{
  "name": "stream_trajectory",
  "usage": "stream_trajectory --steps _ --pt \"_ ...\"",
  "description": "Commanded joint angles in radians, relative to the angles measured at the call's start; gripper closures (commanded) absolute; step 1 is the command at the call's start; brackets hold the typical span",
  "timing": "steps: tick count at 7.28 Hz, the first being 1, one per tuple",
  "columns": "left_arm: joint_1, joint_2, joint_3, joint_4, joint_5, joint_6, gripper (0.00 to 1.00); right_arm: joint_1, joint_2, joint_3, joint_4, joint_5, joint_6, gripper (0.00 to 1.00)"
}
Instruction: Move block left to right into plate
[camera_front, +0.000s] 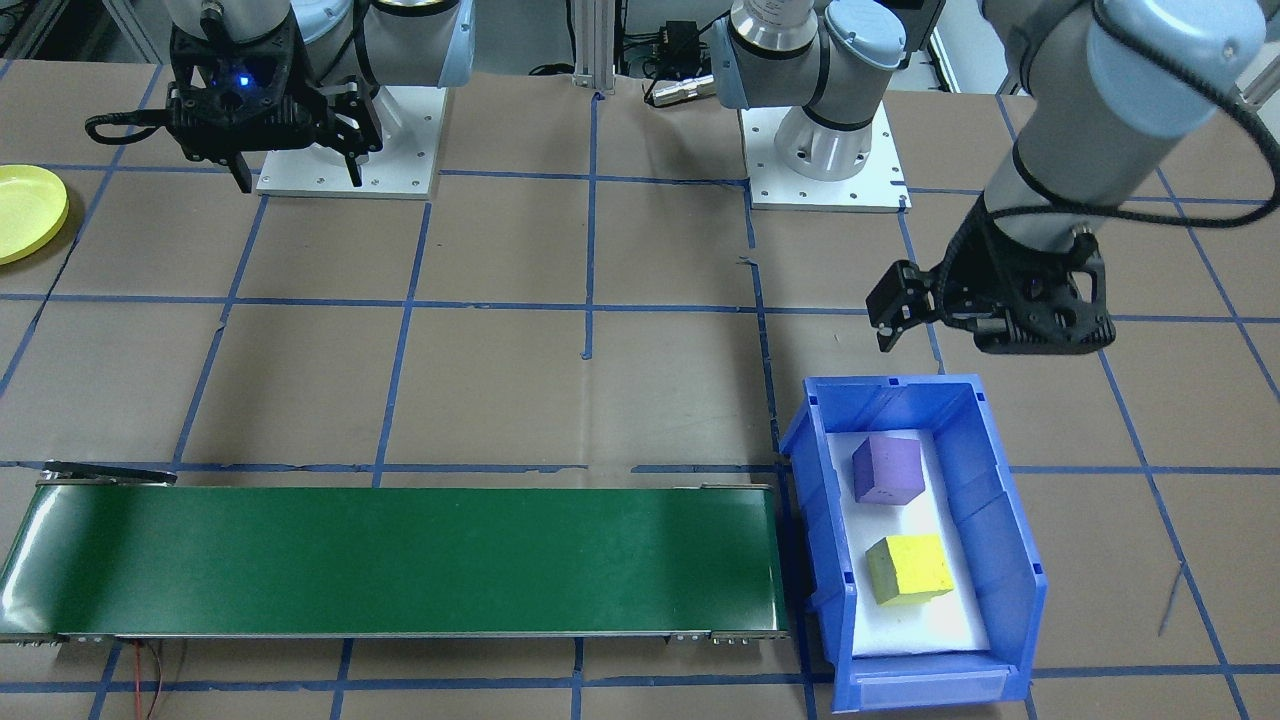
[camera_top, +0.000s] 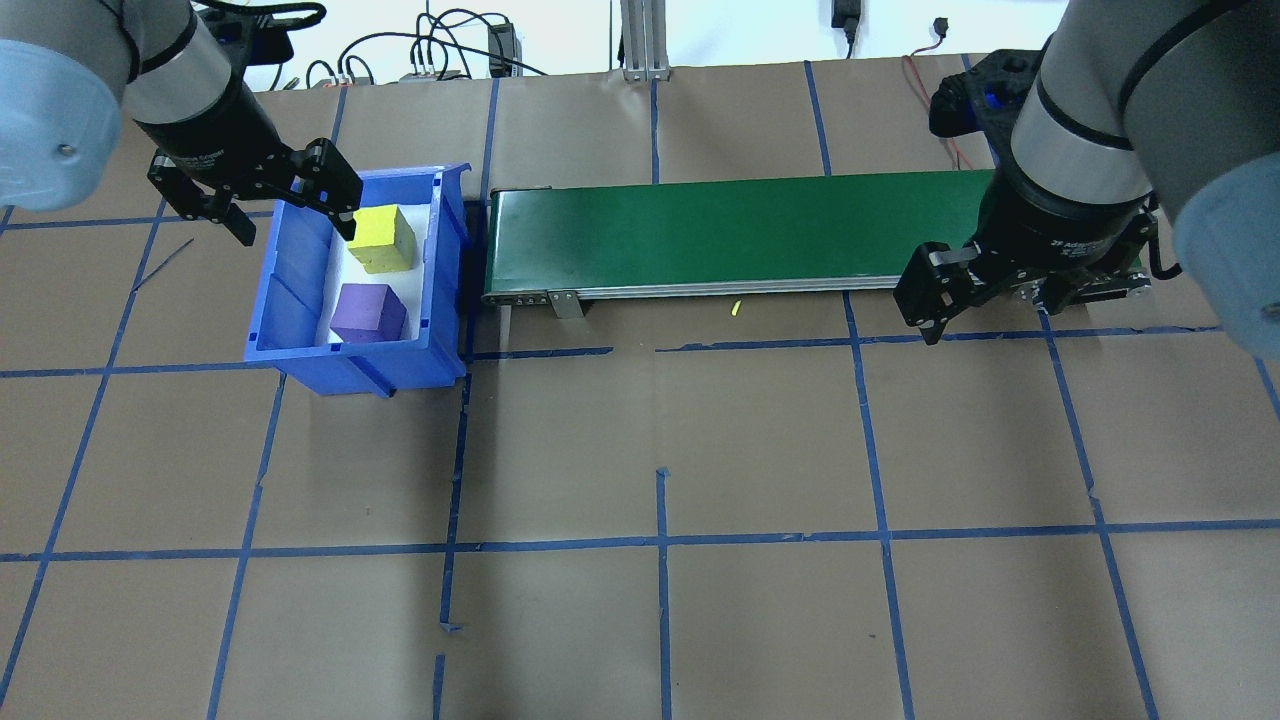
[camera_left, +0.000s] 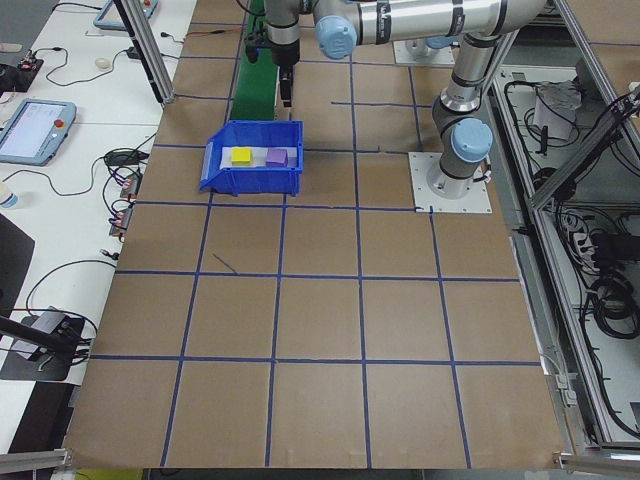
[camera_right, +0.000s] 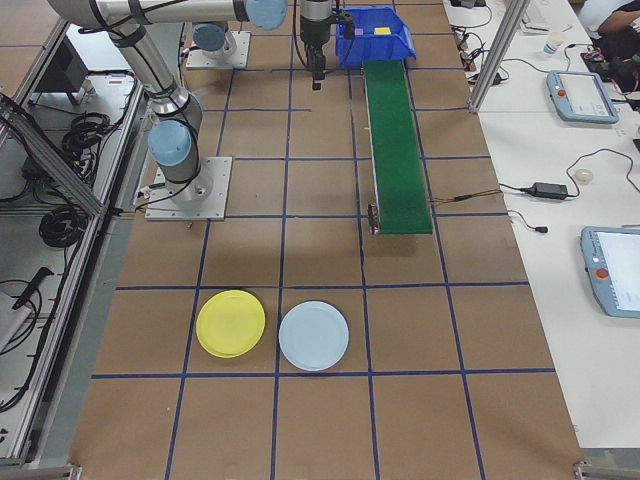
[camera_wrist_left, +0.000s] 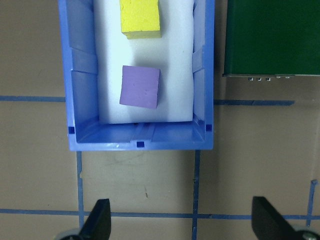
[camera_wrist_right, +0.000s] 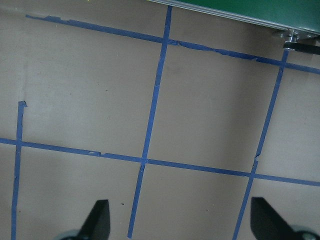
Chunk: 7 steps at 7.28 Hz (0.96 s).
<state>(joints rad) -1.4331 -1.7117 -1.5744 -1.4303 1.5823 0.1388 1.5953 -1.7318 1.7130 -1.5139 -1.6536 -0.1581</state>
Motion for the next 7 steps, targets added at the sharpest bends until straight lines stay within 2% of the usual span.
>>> stream_trajectory --steps 1,2,5,7 --pt "0.048 -0.109 -0.012 0.094 -0.001 0.064 0.0 0.0 0.0 0.0 0.0 -0.002 -0.001 0.0" --pt "0.048 -0.123 -0.024 0.096 -0.002 0.061 0.0 0.0 0.0 -0.001 0.0 -0.002 -0.003 0.0" --pt "0.049 -0.167 -0.133 0.237 -0.007 0.059 0.0 0.0 0.0 -0.001 0.001 -0.002 -0.003 0.0" --pt "0.049 -0.19 -0.139 0.284 -0.013 0.061 0.0 0.0 0.0 -0.001 0.001 -0.002 0.0 0.0"
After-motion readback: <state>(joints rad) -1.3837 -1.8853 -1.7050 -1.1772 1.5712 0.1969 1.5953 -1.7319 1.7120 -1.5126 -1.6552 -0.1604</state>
